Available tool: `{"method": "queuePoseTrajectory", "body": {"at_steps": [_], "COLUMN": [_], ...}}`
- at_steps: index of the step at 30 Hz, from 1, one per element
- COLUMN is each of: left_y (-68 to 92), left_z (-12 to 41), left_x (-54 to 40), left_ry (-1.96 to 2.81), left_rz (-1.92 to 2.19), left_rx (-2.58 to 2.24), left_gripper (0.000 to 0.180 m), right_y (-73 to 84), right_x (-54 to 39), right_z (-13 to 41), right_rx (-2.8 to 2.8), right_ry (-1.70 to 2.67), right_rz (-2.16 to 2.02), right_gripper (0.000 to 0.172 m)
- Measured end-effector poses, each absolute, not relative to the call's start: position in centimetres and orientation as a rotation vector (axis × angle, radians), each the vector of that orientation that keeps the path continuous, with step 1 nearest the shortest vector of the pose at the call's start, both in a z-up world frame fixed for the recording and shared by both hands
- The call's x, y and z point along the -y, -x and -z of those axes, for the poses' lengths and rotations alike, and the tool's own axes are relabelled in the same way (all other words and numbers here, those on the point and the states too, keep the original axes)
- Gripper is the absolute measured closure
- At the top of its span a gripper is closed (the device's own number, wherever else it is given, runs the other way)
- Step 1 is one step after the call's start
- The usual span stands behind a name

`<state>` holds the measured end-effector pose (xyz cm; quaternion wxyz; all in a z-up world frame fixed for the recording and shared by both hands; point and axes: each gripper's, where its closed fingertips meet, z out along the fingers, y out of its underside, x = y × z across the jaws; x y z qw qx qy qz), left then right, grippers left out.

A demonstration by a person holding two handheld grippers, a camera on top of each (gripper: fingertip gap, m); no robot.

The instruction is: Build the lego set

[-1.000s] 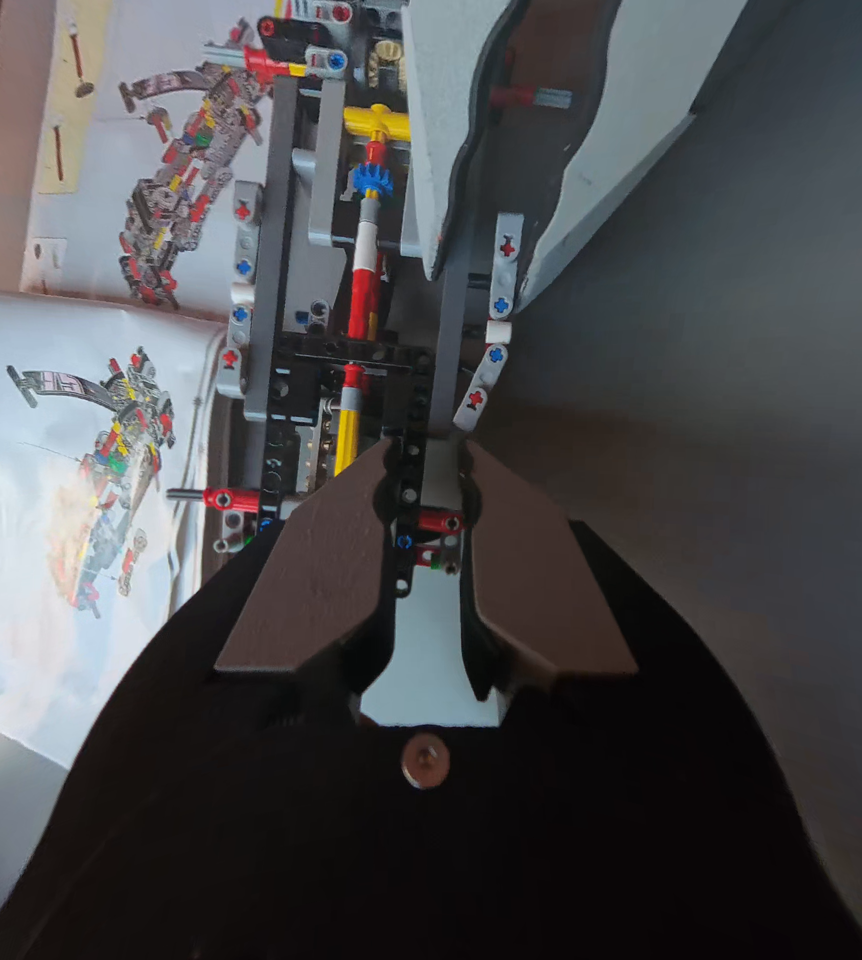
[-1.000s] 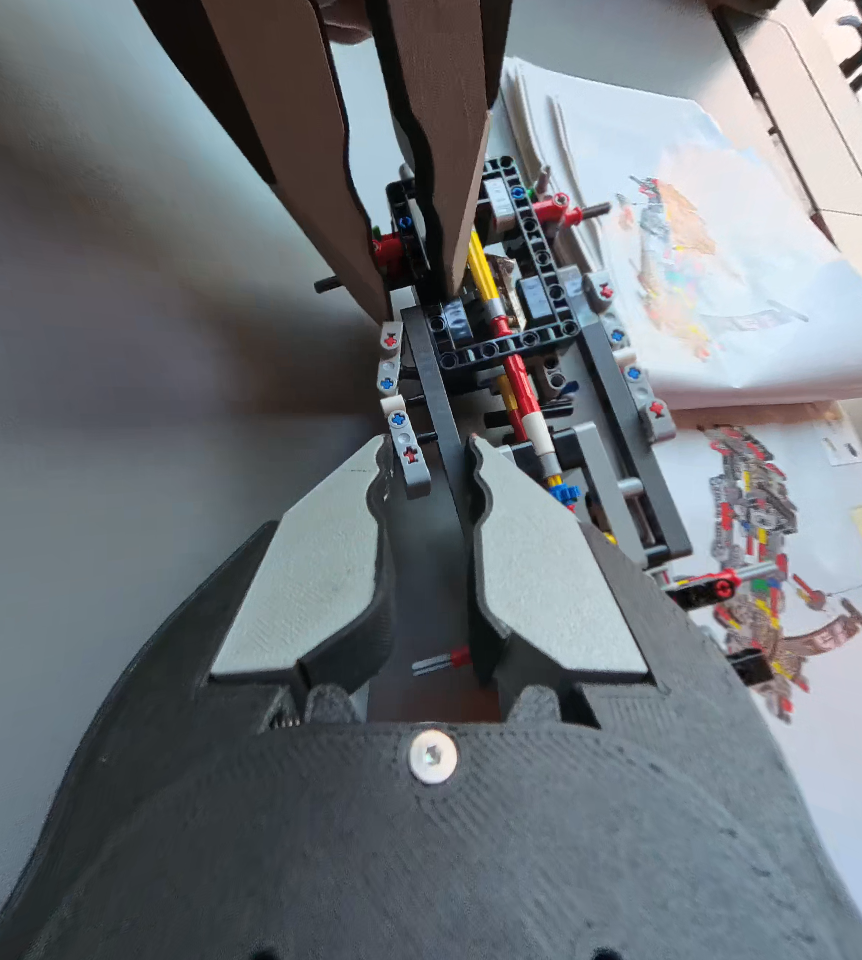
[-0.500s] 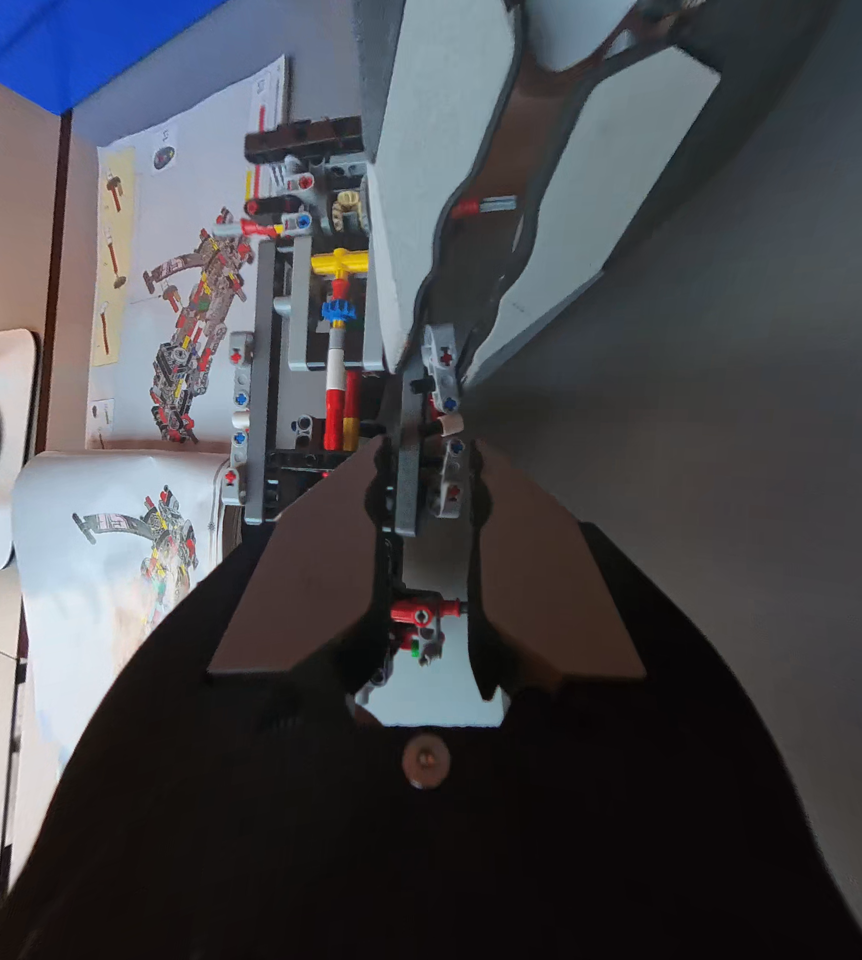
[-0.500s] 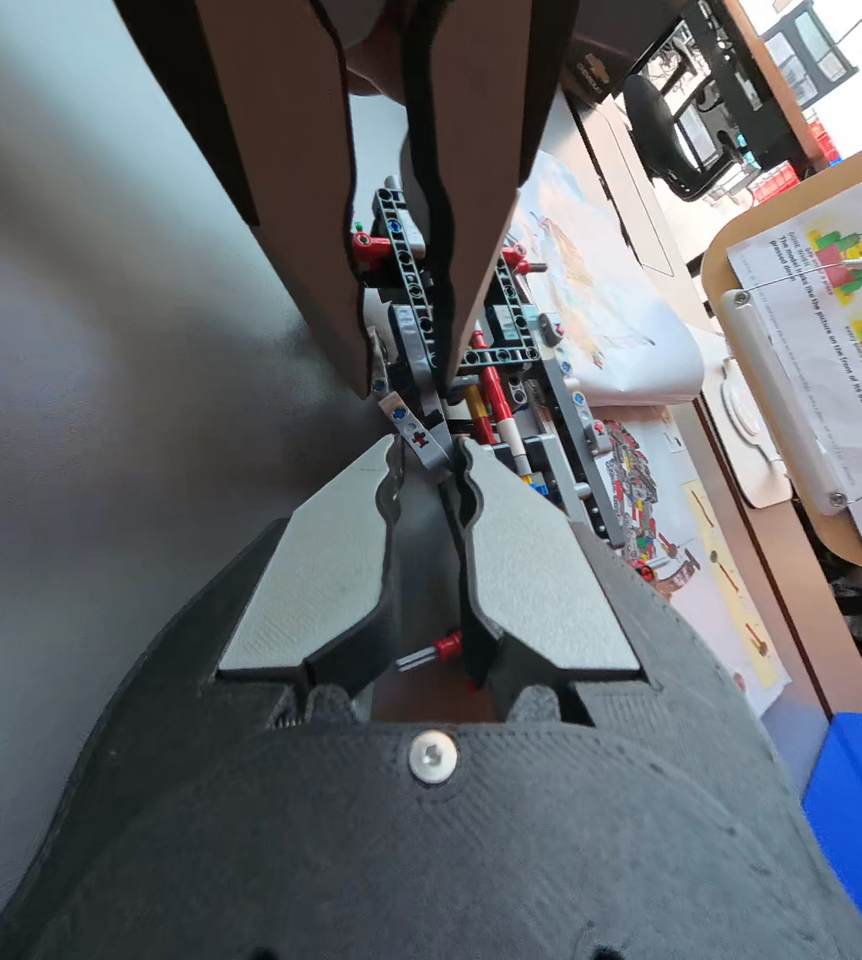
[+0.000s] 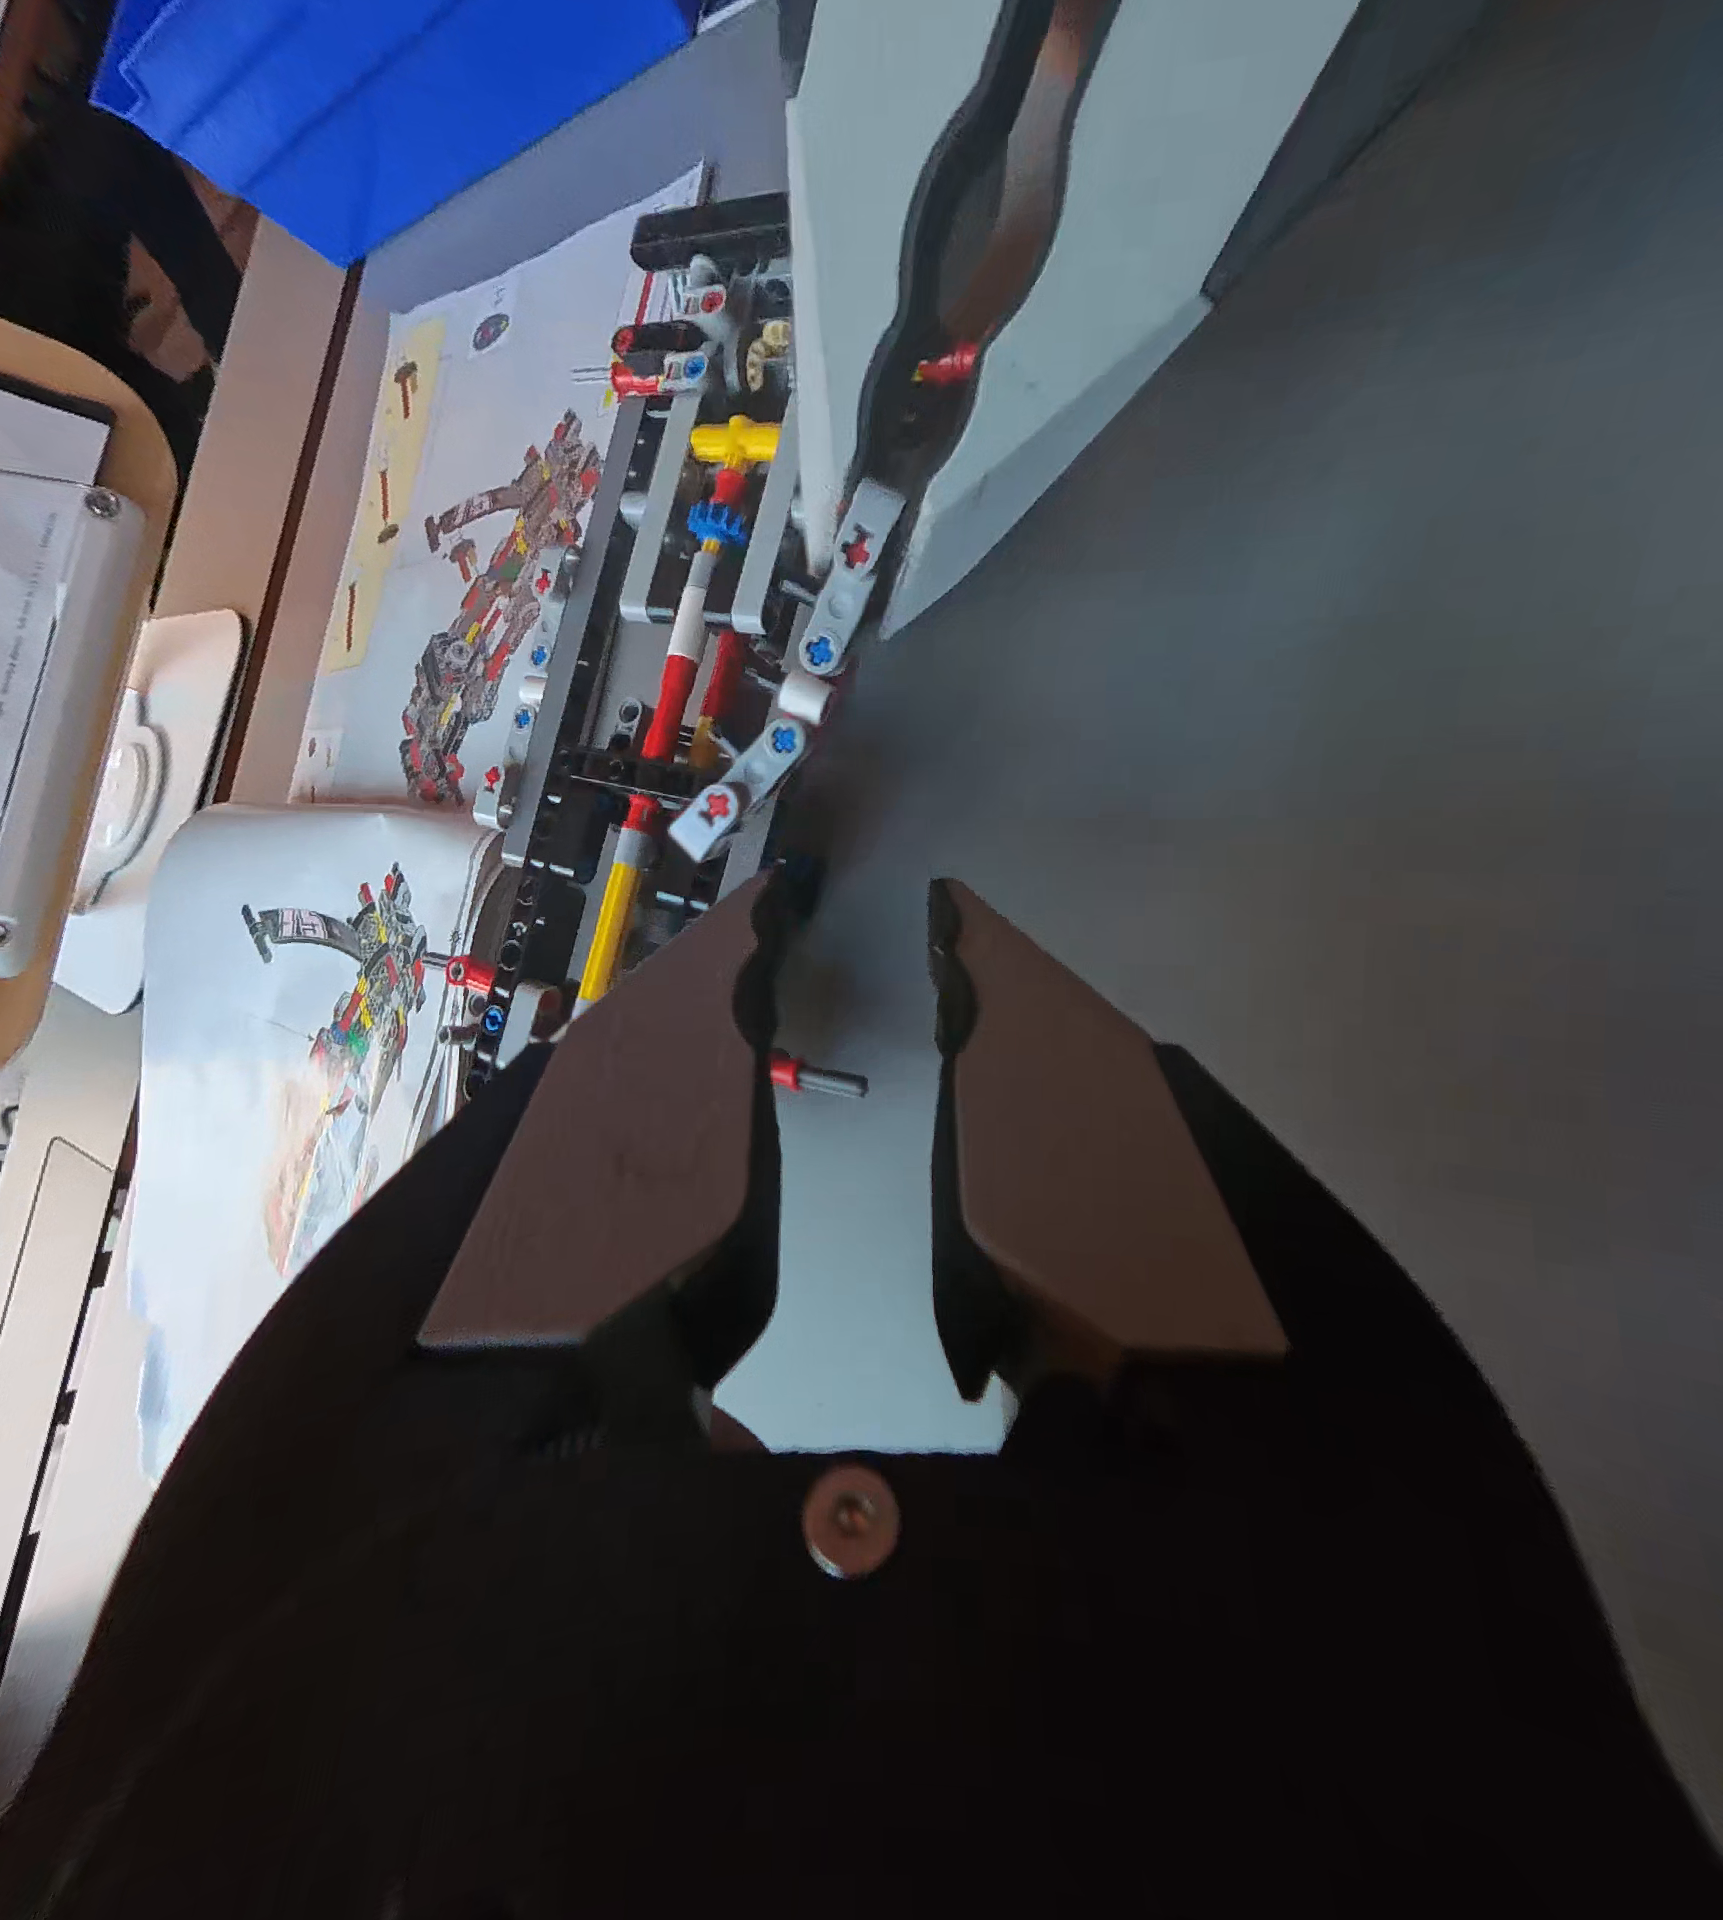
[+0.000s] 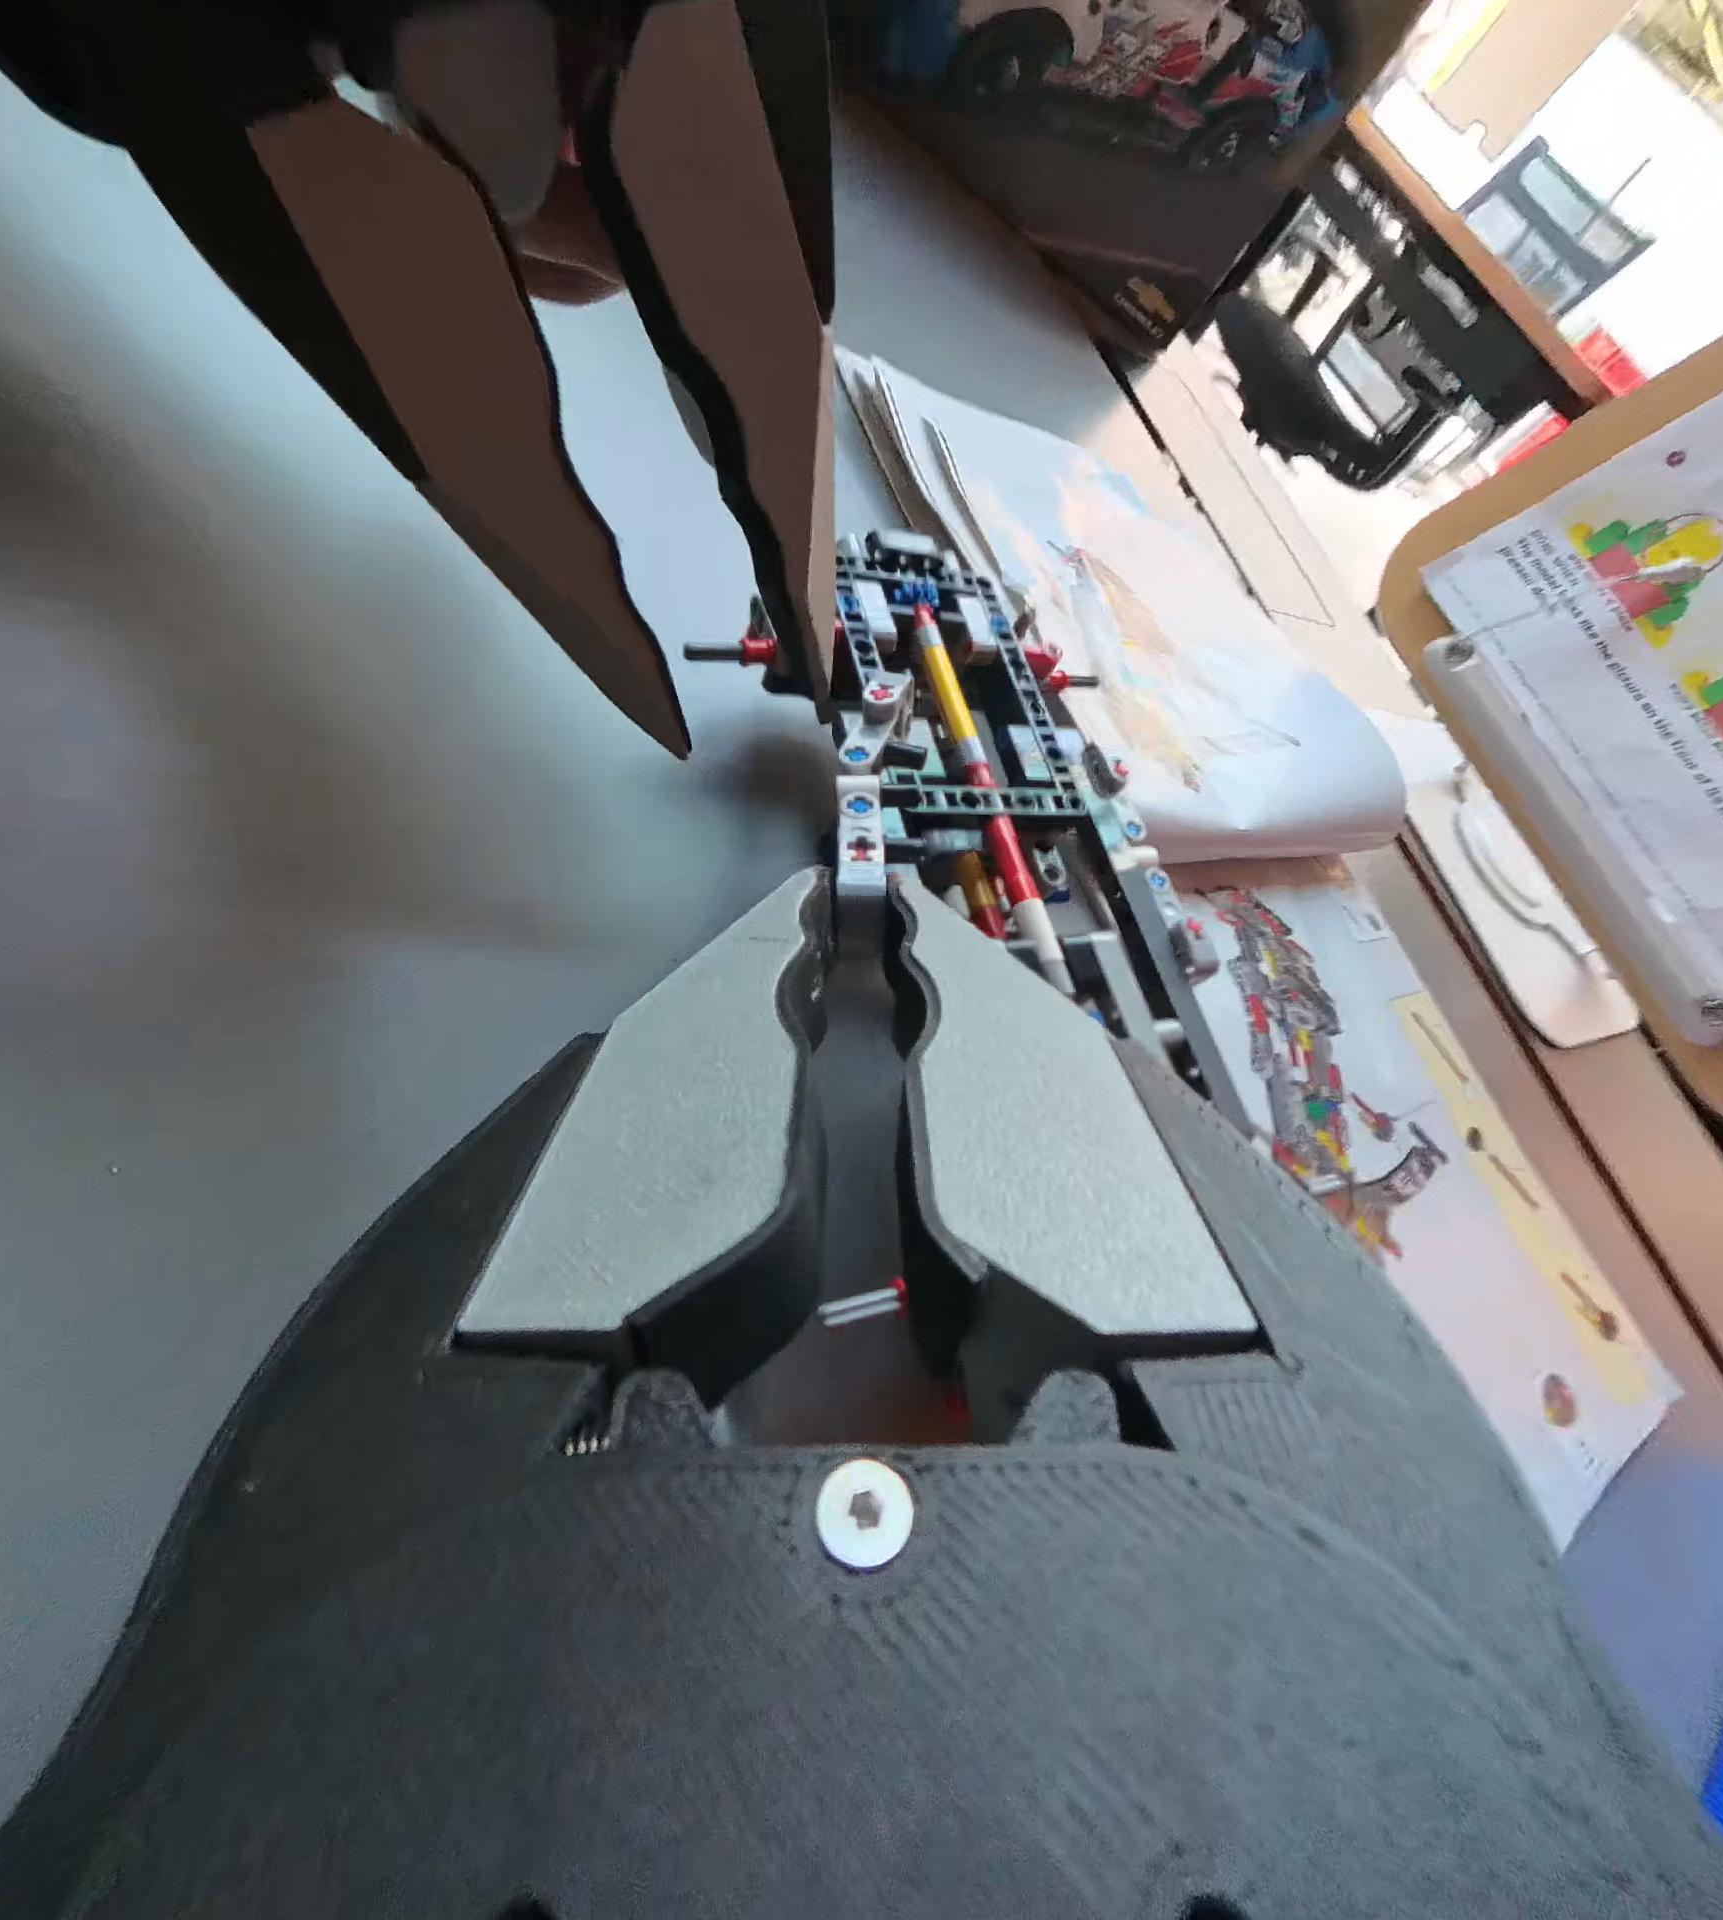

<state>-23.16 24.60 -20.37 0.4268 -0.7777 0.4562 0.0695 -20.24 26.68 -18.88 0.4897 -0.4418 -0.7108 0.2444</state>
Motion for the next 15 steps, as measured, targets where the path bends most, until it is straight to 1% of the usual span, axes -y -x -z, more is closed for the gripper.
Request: {"method": "queuePoseTrajectory", "body": {"at_steps": [2,6,8,11,13,15], "left_y": [23.4,23.2,21.7,20.8,20.8,20.9], "left_z": [20.5,19.5,19.1,18.7,18.7,18.5], "left_x": [-25.0,-24.6,-23.2,-22.7,-22.7,-23.2], "left_ry": [1.934,1.889,1.836,1.834,1.85,1.882], "left_rz": [-0.18,-0.184,-0.055,0.053,0.074,0.103], "left_rx": [-1.132,-1.181,-1.264,-1.271,-1.249,-1.142], "left_gripper": [0.156,0.15,0.158,0.158,0.168,0.17], "right_y": [20.1,19.4,18.9,18.5,18.4,18.6], "right_x": [-26.9,-24.6,-23.4,-22.3,-22.4,-23.2], "right_z": [19.6,19.0,18.4,17.7,17.6,17.6], "right_rx": [1.745,1.794,1.799,1.789,1.77,1.718], "right_ry": [1.104,1.035,1.0,0.979,0.993,1.052], "right_rz": [-0.577,-0.676,-0.75,-0.834,-0.843,-0.822], "right_gripper": [0.166,0.166,0.166,0.166,0.166,0.166]}}
